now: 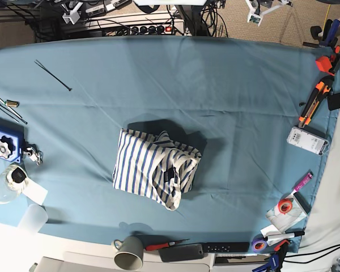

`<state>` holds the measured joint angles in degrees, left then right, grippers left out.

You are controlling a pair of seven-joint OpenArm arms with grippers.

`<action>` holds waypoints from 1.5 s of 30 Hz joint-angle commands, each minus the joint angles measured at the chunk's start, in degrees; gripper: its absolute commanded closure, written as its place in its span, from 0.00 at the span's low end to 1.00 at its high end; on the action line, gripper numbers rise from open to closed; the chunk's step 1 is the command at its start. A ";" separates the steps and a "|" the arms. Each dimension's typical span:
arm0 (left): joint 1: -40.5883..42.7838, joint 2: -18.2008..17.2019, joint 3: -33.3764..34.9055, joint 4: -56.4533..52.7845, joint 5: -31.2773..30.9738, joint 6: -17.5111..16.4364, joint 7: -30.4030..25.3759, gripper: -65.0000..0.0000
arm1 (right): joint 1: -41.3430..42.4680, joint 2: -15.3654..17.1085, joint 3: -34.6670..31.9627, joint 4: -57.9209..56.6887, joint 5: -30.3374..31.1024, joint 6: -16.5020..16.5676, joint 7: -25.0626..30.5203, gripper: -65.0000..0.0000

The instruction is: Fold the T-shirt properly

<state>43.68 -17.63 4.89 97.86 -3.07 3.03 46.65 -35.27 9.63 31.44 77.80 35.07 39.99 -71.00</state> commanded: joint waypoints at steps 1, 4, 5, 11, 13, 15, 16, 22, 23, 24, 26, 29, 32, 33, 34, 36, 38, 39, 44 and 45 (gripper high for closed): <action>-0.59 -0.31 -0.04 -2.27 -0.79 0.00 -0.87 1.00 | 0.46 1.57 0.37 -1.16 -0.74 0.01 1.25 0.94; -4.90 -0.28 -0.04 -11.45 -3.52 -1.92 -2.93 1.00 | 3.54 3.82 -0.02 -7.19 -2.01 0.01 3.96 0.94; -6.19 -0.15 -0.04 -14.49 -4.44 -2.73 -3.28 1.00 | 4.42 4.72 -0.55 -9.14 -2.43 0.01 4.68 0.94; -12.68 2.78 -0.04 -29.73 -5.35 -3.30 -8.76 1.00 | 8.63 9.27 -8.96 -20.44 -9.79 0.01 13.77 0.94; -14.32 4.04 -0.04 -33.55 -5.38 -3.32 -12.15 1.00 | 9.79 9.90 -12.98 -23.37 -13.35 0.01 17.92 0.94; -15.74 5.33 -0.04 -36.98 -5.46 -3.37 -16.41 1.00 | 10.91 10.01 -17.07 -25.99 -16.98 0.01 23.78 0.94; -16.33 5.95 -0.04 -38.69 -5.64 -3.34 -18.78 1.00 | 11.54 9.97 -19.08 -27.17 -18.56 0.01 27.17 0.94; -20.74 9.20 -0.04 -49.64 -5.77 -3.32 -24.74 1.00 | 15.19 9.88 -30.95 -34.29 -26.82 -8.11 48.11 0.94; -21.33 9.53 -0.04 -51.56 -5.79 -3.32 -25.42 1.00 | 15.61 9.84 -32.81 -35.52 -27.28 -10.56 51.60 0.94; -21.90 9.77 -0.04 -53.35 -5.77 -3.30 -26.27 1.00 | 15.93 9.66 -34.40 -36.72 -27.28 -12.96 54.93 0.94; -23.06 10.16 -0.04 -56.46 -5.75 -3.43 -27.36 1.00 | 16.72 8.96 -37.09 -39.43 -27.58 -17.64 59.89 0.94; -24.83 10.14 -0.04 -59.54 -5.75 -4.66 -27.15 1.00 | 19.02 7.10 -39.89 -44.65 -28.48 -22.99 63.04 0.94; -25.77 9.90 -0.07 -60.37 -5.70 -4.33 -26.40 1.00 | 21.35 4.57 -40.76 -49.42 -30.77 -27.69 66.69 0.94; -25.81 9.81 -0.22 -60.28 -5.73 -4.24 -25.44 1.00 | 21.99 3.80 -40.76 -50.27 -30.84 -28.76 66.69 0.94; -25.75 9.84 -0.44 -60.08 -5.68 -4.13 -24.65 1.00 | 22.32 3.23 -40.76 -50.53 -30.84 -29.35 66.58 0.94; -25.57 9.84 -1.09 -60.04 -5.46 -4.17 -24.17 1.00 | 22.45 2.54 -40.76 -50.42 -30.84 -29.42 66.51 0.94; -25.42 9.84 -1.53 -60.04 -4.44 -4.17 -24.22 1.00 | 22.43 2.43 -40.79 -50.42 -30.82 -29.40 66.53 0.94; -25.42 9.84 -1.70 -60.04 -3.41 -4.17 -24.22 1.00 | 22.43 2.47 -40.76 -50.42 -30.82 -29.40 66.53 0.94; -25.42 9.88 -1.70 -60.04 -1.44 -4.17 -24.20 1.00 | 22.43 2.75 -40.76 -50.42 -30.82 -29.35 66.51 0.94; -25.42 9.88 -1.70 -60.04 -1.44 -4.17 -24.20 1.00 | 22.43 2.75 -40.76 -50.42 -30.82 -29.35 66.51 0.94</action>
<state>17.85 -7.49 3.25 37.58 -4.95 -1.15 22.22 -12.67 11.60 -9.43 27.16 4.34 10.50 -4.91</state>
